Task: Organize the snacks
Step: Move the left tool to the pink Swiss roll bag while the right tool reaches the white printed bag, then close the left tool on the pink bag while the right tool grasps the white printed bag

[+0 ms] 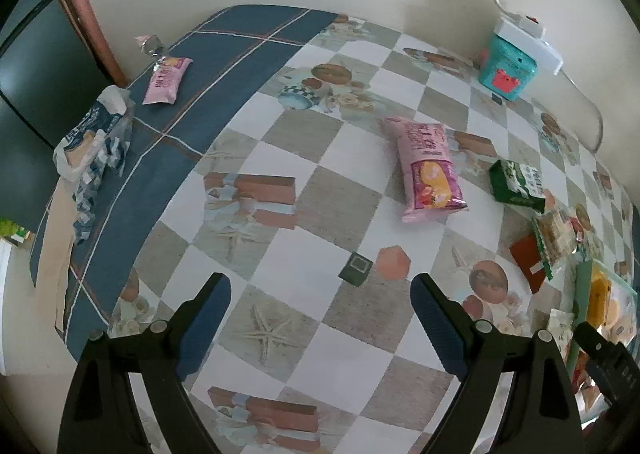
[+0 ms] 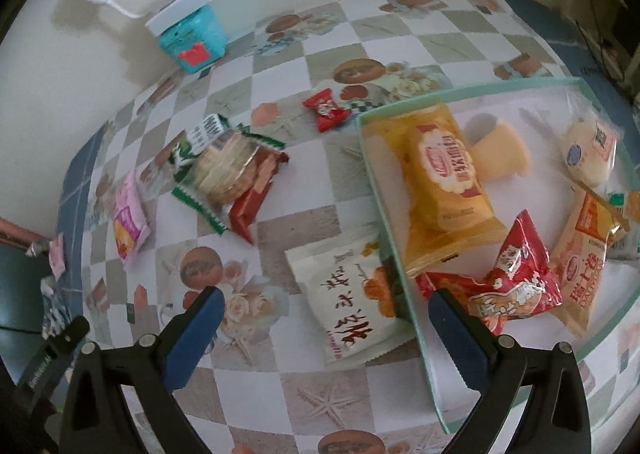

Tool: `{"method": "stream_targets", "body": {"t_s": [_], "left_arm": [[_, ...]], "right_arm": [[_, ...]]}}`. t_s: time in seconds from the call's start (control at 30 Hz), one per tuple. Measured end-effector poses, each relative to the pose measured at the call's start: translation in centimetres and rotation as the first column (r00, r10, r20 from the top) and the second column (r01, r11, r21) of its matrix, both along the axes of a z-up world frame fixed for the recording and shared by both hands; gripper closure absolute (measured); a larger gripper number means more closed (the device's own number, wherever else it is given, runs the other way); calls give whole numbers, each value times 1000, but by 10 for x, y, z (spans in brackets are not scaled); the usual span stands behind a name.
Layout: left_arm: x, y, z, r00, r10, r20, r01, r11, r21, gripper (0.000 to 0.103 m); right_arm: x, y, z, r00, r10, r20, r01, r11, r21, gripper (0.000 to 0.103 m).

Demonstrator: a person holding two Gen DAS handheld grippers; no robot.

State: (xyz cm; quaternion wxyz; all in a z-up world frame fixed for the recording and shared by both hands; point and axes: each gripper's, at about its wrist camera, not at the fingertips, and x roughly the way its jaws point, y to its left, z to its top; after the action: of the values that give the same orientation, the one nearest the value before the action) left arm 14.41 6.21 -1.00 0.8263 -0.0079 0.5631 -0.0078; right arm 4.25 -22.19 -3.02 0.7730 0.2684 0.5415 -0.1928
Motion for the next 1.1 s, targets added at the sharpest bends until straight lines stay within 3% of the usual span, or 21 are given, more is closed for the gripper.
{"method": "stream_targets", "body": {"t_s": [0.23, 0.43, 0.6, 0.73, 0.8, 1.1], "left_arm": [[0, -1, 0, 1000, -5, 0, 5, 1000, -3, 11], [1, 0, 0, 1000, -5, -1, 5, 1000, -4, 11], [1, -2, -1, 1000, -8, -5, 8, 1000, 0, 11], [1, -3, -2, 1000, -8, -6, 8, 1000, 2, 11], [1, -3, -3, 1000, -9, -6, 9, 1000, 3, 11], [2, -4, -5, 1000, -13, -11, 14, 1000, 7, 11]], "right_arm": [[9, 11, 1, 996, 84, 35, -84, 996, 17, 1], [13, 12, -21, 994, 96, -45, -96, 995, 16, 12], [15, 16, -24, 992, 116, -52, -116, 993, -7, 15], [17, 21, -21, 989, 147, 2, -146, 986, 75, 28], [18, 24, -21, 988, 155, 17, -156, 982, 106, 30], [29, 37, -41, 978, 190, -90, -191, 982, 0, 33]]}}
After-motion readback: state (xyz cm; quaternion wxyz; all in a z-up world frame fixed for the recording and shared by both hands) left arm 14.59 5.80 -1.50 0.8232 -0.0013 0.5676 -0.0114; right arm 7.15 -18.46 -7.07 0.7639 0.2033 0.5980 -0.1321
